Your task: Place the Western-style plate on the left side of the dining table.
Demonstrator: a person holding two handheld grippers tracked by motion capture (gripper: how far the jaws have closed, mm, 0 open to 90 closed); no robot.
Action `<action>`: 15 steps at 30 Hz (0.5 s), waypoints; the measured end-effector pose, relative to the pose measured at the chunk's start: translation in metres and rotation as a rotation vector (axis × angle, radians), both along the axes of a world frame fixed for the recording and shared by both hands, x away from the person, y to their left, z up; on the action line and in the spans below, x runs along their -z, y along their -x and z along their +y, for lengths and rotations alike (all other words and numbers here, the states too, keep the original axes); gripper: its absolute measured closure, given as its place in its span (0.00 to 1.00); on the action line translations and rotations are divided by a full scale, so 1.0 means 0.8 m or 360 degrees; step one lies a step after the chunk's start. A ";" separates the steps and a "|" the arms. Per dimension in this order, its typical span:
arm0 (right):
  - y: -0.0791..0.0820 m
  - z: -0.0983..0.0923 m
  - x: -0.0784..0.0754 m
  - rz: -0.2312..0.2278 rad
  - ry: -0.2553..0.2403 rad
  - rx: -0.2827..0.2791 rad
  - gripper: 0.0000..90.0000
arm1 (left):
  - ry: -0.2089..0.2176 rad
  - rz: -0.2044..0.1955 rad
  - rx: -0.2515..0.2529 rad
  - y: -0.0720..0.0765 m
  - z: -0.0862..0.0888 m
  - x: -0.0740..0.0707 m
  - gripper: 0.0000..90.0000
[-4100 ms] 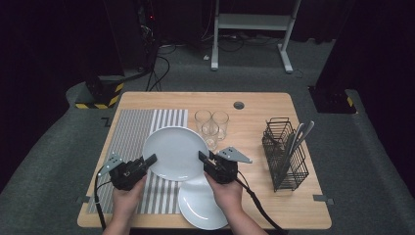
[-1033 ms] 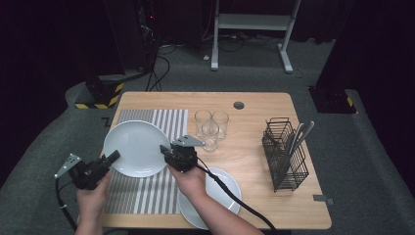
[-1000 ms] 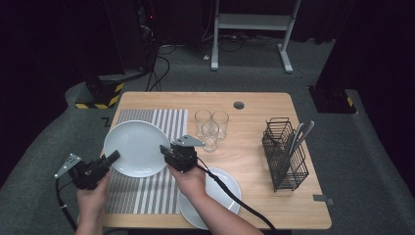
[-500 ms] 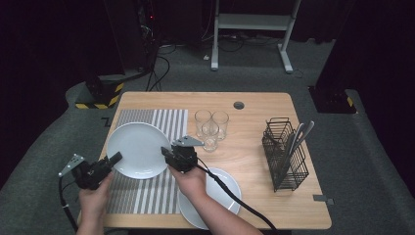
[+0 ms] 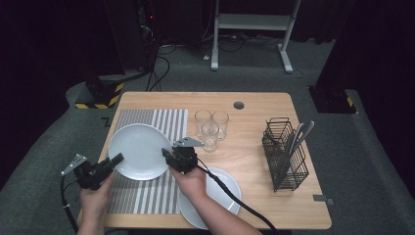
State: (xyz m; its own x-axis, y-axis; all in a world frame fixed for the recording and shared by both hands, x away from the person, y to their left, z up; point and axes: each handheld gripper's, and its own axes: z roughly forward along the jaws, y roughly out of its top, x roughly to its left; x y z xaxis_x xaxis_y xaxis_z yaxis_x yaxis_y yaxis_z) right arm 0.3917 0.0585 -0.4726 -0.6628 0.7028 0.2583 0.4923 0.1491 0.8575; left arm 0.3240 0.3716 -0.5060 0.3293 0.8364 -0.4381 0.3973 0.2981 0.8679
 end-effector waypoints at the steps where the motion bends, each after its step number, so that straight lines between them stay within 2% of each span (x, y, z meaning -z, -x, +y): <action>1: 0.000 0.000 0.001 -0.0002 0.0002 -0.0001 0.78 | 0.0002 0.0004 0.0001 0.000 0.000 0.001 0.75; 15: -0.003 0.006 0.009 0.0026 0.0019 -0.0010 0.78 | 0.0003 0.0057 0.0000 -0.003 0.008 0.007 0.74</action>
